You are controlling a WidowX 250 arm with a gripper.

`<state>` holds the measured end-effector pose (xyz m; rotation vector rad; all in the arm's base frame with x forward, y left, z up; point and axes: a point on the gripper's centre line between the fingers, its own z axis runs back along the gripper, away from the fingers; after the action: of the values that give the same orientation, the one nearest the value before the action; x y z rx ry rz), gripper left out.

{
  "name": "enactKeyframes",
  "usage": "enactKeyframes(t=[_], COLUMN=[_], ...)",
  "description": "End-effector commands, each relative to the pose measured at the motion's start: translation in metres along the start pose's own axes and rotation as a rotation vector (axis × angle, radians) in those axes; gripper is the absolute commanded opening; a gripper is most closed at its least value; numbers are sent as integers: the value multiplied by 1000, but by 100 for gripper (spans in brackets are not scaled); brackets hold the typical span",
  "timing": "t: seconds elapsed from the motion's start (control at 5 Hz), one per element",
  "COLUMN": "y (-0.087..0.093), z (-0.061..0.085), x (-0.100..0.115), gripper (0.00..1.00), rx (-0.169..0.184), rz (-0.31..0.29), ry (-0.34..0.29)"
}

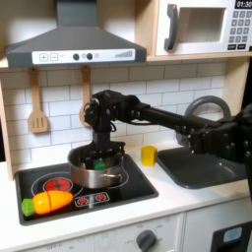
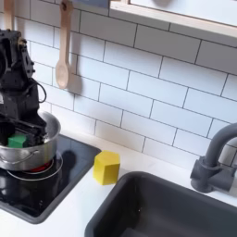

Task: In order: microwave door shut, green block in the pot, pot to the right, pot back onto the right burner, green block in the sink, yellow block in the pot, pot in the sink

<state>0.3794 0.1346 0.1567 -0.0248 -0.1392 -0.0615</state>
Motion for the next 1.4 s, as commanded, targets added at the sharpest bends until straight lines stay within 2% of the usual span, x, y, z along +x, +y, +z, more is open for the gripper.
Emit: enactKeyframes(t=[0.0, 0.6, 1.2], y=[-20, -47, -61], z=[-6, -7, -8], x=[0, -2, -16], gripper=[100, 100, 100], rx=[-23, -46, -59], rz=[-44, -88, -111], ry=[15, 24, 44])
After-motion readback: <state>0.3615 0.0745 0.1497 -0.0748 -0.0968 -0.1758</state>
